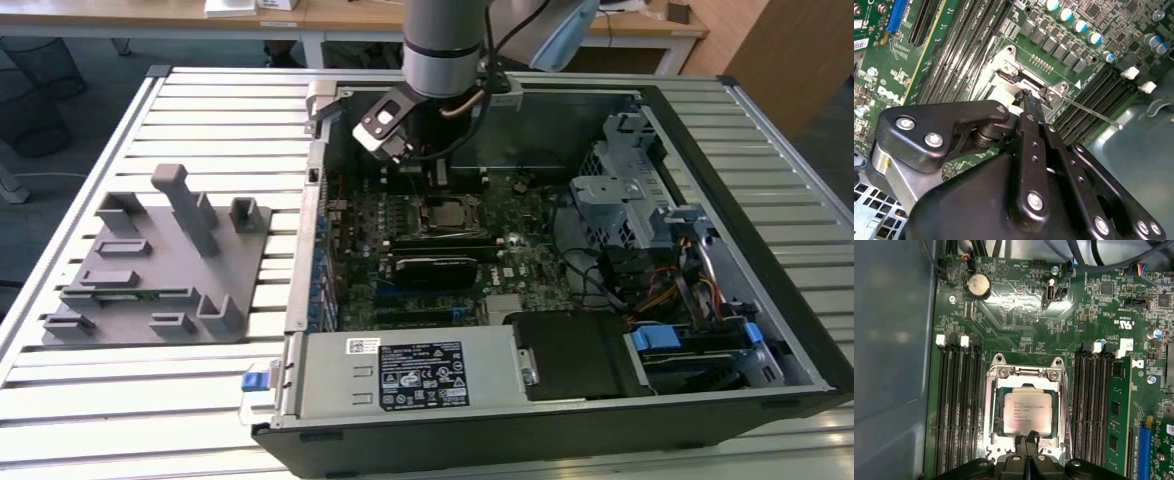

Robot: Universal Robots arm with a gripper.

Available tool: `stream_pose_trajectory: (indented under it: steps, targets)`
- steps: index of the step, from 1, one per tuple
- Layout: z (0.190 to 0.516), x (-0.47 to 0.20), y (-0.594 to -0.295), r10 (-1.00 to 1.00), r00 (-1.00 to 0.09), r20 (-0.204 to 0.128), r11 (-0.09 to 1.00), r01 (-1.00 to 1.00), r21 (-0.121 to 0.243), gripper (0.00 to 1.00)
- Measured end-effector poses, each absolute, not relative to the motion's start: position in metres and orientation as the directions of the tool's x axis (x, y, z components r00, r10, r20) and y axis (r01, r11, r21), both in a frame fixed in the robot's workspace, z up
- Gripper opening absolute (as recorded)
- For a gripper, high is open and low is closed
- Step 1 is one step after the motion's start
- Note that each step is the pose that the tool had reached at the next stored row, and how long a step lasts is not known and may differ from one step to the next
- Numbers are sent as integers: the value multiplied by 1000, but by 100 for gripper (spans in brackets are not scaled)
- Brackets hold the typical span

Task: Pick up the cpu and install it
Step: 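Close the cpu cover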

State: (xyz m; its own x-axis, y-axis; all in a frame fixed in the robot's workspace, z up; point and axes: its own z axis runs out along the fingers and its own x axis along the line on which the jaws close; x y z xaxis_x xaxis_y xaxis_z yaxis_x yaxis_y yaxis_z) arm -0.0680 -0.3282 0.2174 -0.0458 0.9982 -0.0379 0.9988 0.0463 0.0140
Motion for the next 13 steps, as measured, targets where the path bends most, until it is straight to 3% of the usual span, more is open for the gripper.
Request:
stream_pose_trajectory:
  steps: [13]
  targets:
    - [207,-71,-329,998,-46,-38,46,999,11,11]
